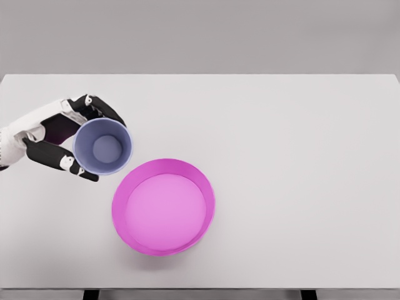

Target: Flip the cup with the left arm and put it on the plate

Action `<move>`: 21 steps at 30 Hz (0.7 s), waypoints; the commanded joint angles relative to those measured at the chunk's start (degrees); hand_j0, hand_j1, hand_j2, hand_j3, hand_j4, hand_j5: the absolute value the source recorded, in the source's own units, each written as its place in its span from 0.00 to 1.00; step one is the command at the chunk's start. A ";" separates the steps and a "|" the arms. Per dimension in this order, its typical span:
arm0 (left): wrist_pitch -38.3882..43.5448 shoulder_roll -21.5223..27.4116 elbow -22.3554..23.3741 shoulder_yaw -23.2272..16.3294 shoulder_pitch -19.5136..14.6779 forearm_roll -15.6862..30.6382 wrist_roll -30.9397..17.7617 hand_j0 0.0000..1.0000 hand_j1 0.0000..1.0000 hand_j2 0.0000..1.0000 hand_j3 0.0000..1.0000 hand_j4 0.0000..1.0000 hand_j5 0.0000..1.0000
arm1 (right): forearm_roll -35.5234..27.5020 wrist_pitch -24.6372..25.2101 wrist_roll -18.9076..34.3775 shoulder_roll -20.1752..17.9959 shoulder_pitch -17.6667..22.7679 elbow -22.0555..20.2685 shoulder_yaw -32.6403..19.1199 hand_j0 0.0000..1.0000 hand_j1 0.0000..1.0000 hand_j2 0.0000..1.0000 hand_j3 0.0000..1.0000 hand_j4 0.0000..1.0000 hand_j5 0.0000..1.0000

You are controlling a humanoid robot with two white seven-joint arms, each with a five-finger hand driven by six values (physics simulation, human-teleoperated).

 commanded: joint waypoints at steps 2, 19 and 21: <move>0.14 -0.23 -1.76 -0.40 0.35 6.28 0.04 0.43 0.43 0.43 0.43 0.43 0.43 | -0.01 0.00 0.01 -0.01 0.09 0.01 0.00 1.00 1.00 1.00 1.00 1.00 1.00; 4.73 -10.16 -1.76 -8.14 5.27 10.50 0.04 0.44 0.44 0.44 0.44 0.44 0.44 | -0.01 0.00 0.01 -0.01 0.09 0.01 0.00 1.00 1.00 1.00 1.00 1.00 1.00; 5.17 -10.51 -1.76 -8.14 5.98 10.42 0.04 0.44 0.44 0.44 0.44 0.44 0.44 | -0.01 0.00 0.01 -0.01 0.09 0.01 0.00 1.00 1.00 1.00 1.00 1.00 1.00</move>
